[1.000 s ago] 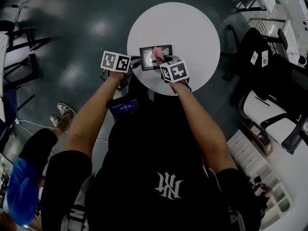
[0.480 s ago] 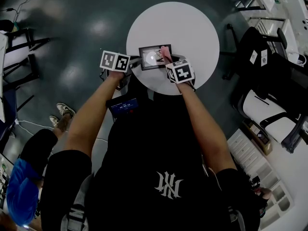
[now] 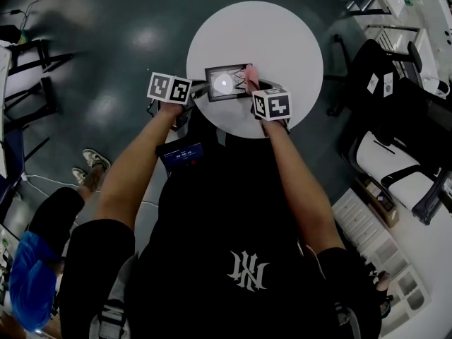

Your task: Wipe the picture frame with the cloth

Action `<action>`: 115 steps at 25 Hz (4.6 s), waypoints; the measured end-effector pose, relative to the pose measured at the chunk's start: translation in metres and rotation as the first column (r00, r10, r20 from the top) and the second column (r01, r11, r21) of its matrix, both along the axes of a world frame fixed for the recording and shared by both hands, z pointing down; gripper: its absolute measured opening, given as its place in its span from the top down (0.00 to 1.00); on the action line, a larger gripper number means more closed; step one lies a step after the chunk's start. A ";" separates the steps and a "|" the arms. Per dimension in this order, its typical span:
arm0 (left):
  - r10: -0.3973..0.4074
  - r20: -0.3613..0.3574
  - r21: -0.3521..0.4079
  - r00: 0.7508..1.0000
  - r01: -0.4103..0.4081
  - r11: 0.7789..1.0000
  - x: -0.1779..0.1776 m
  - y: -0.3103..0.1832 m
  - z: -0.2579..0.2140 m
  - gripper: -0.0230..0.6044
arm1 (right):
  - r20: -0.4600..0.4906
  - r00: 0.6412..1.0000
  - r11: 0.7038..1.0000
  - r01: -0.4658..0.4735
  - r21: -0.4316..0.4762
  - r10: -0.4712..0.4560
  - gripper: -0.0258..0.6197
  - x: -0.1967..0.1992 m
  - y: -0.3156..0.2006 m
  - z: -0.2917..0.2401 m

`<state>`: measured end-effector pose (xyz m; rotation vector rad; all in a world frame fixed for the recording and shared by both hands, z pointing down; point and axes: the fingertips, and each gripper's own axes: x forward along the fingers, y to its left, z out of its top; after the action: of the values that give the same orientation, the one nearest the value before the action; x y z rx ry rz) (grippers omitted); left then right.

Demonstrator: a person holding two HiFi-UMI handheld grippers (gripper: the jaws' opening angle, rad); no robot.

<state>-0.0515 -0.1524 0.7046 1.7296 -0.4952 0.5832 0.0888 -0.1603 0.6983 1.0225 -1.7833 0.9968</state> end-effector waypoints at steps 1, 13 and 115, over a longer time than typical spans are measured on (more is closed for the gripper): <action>0.000 -0.001 0.000 1.000 0.000 1.000 0.000 0.000 0.000 0.88 | -0.001 1.000 1.000 -0.013 -0.005 0.013 0.90 0.003 0.000 0.000; 0.000 -0.004 0.001 1.000 0.000 1.000 0.002 0.000 0.000 0.88 | 0.180 0.983 1.000 0.020 0.022 -0.024 0.90 -0.051 -0.004 -0.029; -0.004 -0.030 -0.014 1.000 0.004 1.000 0.002 0.001 0.002 0.89 | 0.081 0.982 0.985 0.173 -0.005 -0.172 0.90 -0.050 0.034 0.005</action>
<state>-0.0497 -0.1511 0.7065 1.7213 -0.4724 0.5556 0.0393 -0.1266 0.7030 0.8145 -1.8944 0.9511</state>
